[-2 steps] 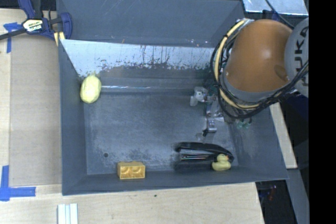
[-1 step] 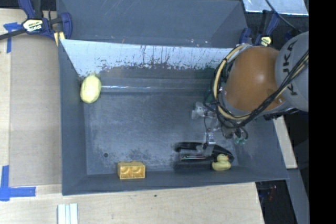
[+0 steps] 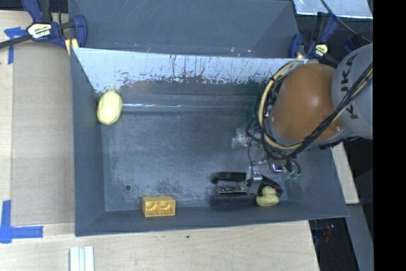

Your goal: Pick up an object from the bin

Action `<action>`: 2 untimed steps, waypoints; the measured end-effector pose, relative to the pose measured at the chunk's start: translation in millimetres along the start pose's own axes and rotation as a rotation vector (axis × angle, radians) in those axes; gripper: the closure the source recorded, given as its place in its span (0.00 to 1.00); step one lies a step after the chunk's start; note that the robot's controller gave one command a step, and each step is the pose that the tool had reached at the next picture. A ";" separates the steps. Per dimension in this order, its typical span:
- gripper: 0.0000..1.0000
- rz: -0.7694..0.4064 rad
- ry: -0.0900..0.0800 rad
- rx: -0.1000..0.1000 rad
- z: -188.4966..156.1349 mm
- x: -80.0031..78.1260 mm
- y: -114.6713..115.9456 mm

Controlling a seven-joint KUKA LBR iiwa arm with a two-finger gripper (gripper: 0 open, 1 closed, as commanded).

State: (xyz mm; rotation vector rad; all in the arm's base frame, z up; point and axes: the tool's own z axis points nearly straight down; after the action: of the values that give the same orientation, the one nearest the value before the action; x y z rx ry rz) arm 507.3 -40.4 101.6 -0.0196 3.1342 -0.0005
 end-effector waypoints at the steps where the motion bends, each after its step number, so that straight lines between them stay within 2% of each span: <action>1: 0.00 0.056 0.005 0.001 1.7 8.5 -6.9; 2: 0.00 0.177 -0.001 0.000 30.8 -7.2 -17.0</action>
Offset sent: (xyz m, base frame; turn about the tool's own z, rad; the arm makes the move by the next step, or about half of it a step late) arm 0.0067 -0.0166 -0.0316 0.1756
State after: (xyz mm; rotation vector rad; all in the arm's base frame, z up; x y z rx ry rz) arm 515.0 -57.4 70.9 0.2573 3.1222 0.0010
